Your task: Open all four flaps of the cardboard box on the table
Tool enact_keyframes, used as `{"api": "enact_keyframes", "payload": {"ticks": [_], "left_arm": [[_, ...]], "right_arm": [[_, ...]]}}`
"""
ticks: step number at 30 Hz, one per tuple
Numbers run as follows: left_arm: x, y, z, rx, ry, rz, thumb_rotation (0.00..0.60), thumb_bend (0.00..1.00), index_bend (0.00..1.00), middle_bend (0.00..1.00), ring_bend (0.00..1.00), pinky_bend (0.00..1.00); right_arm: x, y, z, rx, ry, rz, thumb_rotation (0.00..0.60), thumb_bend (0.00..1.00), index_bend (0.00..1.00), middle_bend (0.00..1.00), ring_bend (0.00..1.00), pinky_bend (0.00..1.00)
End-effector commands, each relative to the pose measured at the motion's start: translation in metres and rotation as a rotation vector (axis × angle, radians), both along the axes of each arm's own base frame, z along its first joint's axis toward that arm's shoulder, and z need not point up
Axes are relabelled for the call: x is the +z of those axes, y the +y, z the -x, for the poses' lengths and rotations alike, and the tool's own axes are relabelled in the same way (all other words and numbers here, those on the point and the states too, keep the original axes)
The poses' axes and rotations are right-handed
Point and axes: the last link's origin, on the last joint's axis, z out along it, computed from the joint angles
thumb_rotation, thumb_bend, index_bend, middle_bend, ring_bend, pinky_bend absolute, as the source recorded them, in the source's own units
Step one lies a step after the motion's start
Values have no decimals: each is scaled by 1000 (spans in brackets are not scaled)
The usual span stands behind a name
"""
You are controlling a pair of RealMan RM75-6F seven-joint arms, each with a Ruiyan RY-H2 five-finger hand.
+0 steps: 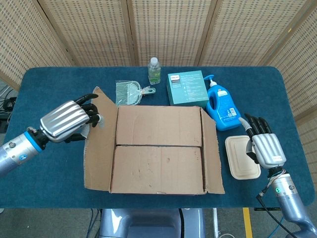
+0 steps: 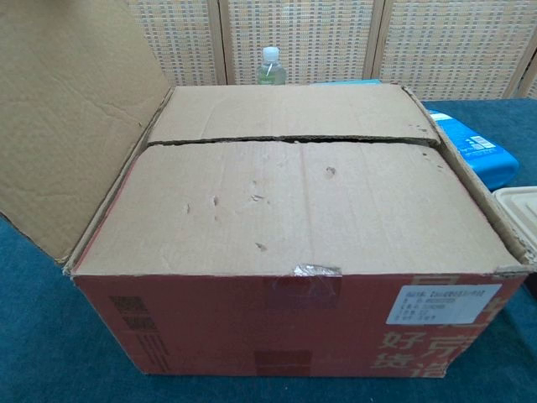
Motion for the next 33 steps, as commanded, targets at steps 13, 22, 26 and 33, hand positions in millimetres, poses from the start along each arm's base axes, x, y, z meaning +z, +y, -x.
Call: {"api": "enact_keyframes", "payload": {"ticks": [13, 22, 26, 33], "left_arm": [[19, -20, 50, 157, 48, -54, 411, 618, 434, 500, 312, 82], [-14, -13, 45, 138, 16, -147, 405, 292, 203, 177, 37, 54], [-34, -8, 38, 159, 4, -143, 403, 234, 78, 47, 0, 0], [-65, 3, 25, 167, -16, -131, 391, 229, 0, 0, 0, 0]], "right_arm": [[-7, 0, -1, 4, -5, -22, 600, 918, 12, 15, 0, 25], [-9, 1, 2, -2, 0, -17, 600, 593, 12, 15, 0, 24], [-11, 1, 3, -2, -3, -21, 600, 569, 12, 15, 0, 22], [-13, 0, 2, -1, -13, -26, 600, 569, 13, 15, 0, 20]]}}
